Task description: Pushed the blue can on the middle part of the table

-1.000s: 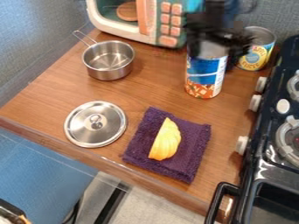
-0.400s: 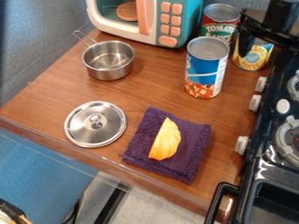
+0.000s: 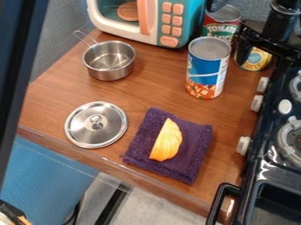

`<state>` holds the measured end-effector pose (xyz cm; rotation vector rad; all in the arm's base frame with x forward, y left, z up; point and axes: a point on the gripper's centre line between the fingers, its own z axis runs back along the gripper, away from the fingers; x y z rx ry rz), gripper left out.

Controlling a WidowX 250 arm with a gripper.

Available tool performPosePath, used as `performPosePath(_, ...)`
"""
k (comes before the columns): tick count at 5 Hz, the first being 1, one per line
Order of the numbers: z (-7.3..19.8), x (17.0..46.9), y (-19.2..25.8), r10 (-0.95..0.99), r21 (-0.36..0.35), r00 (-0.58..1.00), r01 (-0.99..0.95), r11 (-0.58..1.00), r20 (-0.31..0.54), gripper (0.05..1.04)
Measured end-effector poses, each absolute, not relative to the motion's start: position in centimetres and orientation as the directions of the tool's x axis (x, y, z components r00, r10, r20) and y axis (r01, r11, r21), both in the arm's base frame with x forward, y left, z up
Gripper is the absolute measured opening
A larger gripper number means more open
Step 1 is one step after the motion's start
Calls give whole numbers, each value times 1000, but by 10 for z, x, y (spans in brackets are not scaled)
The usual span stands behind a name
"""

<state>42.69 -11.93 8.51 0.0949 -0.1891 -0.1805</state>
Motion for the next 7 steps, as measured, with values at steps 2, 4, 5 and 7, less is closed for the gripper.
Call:
performPosePath(2, 78, 422, -69, -66, 108, 989, 52, 993, 135, 1000)
performPosePath(4, 85, 416, -22, 1, 115, 991, -17, 993, 134, 1000)
performPosePath(5, 85, 413, -11, 16, 81, 992, -26, 996, 123, 999)
performPosePath(7, 112, 408, -30, -38, -46, 985, 46, 998, 166, 1000)
